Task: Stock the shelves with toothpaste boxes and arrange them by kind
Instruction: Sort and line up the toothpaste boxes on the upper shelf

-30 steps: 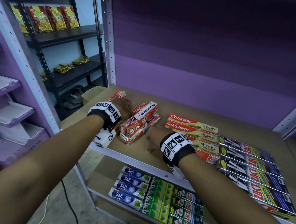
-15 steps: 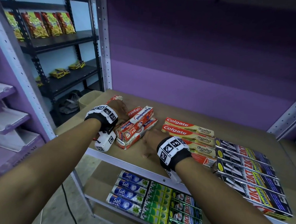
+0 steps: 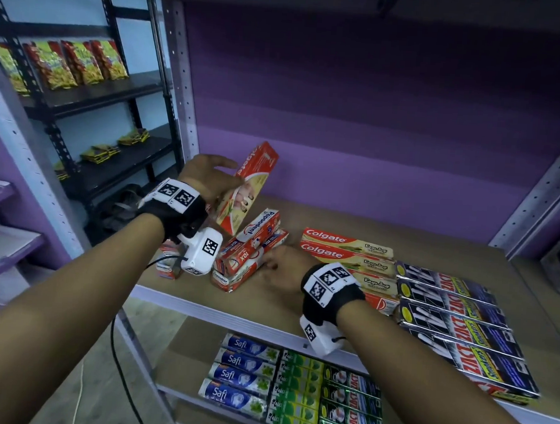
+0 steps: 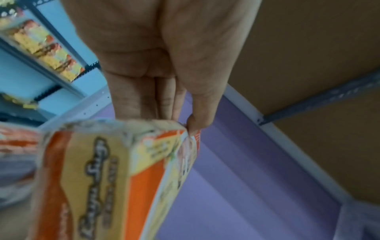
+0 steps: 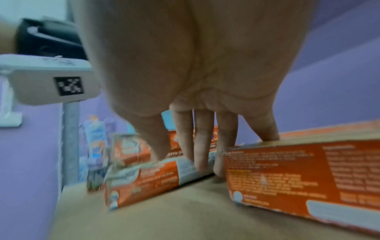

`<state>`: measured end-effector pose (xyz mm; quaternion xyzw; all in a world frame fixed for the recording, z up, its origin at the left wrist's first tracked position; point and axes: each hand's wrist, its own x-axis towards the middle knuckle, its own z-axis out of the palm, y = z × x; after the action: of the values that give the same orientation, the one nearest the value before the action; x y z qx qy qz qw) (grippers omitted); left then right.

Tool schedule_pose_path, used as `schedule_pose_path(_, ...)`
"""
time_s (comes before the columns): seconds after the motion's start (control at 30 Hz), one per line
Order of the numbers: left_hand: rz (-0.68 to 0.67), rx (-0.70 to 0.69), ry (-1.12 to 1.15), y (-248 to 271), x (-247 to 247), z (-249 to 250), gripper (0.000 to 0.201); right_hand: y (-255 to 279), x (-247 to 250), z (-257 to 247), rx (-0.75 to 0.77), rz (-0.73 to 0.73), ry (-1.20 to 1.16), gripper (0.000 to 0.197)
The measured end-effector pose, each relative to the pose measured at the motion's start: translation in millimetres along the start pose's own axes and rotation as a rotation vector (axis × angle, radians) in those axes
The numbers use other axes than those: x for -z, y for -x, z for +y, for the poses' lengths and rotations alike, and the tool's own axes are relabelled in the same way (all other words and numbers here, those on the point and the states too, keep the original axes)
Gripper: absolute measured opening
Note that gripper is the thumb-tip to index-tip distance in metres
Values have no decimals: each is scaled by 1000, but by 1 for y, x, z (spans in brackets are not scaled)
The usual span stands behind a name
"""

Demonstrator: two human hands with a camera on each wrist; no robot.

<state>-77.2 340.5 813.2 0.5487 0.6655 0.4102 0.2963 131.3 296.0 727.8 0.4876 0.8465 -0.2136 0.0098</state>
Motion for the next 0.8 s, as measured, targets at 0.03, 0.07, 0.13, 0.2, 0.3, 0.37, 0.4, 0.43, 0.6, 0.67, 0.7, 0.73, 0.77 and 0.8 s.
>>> schedule_pose_path(0.03, 0, 2, 90, 4, -1, 6, 43, 1, 3, 4, -10, 78, -150, 29)
schedule_pose_path(0.07, -2, 8, 182, 9, -3, 11, 44, 2, 6, 8, -20, 167, -302, 29)
schedule_pose_path(0.13, -6, 21, 359, 18, -9, 20, 46, 6, 13, 17, -46, 279, -665, 30)
schedule_pose_path(0.2, -26, 33, 489, 28, -17, 25, 46, 13, 17, 21, -67, 283, -1087, 27)
schedule_pose_path(0.3, -98, 46, 658, 40, -33, 29, 46, 23, 24, 28, 10, 294, -1445, 31)
schedule_pose_path(0.37, -138, 17, 727, 47, -44, 31, 44, 29, 30, 31, 64, 292, -1475, 37)
schedule_pose_path(0.4, -158, 0, 755, 50, -49, 32, 44, 32, 33, 33, 82, 290, -1479, 39)
schedule_pose_path(0.43, -178, -14, 785, 52, -54, 34, 44, 35, 35, 36, 94, 293, -1485, 40)
schedule_pose_path(0.6, -286, -71, 834, 58, -69, 40, 48, 57, 46, 54, 98, 340, -1478, 40)
schedule_pose_path(0.67, -306, -69, 843, 58, -71, 42, 49, 66, 51, 63, 98, 336, -1505, 39)
schedule_pose_path(0.7, -312, -61, 853, 58, -70, 43, 49, 70, 54, 68, 92, 338, -1527, 38)
schedule_pose_path(0.73, -325, -51, 872, 59, -70, 43, 50, 75, 57, 73, 81, 342, -1554, 37)
schedule_pose_path(0.77, -342, -42, 895, 59, -69, 44, 50, 80, 61, 77, 68, 349, -1573, 36)
schedule_pose_path(0.8, -360, -38, 917, 60, -69, 44, 51, 85, 65, 81, 55, 357, -1569, 36)
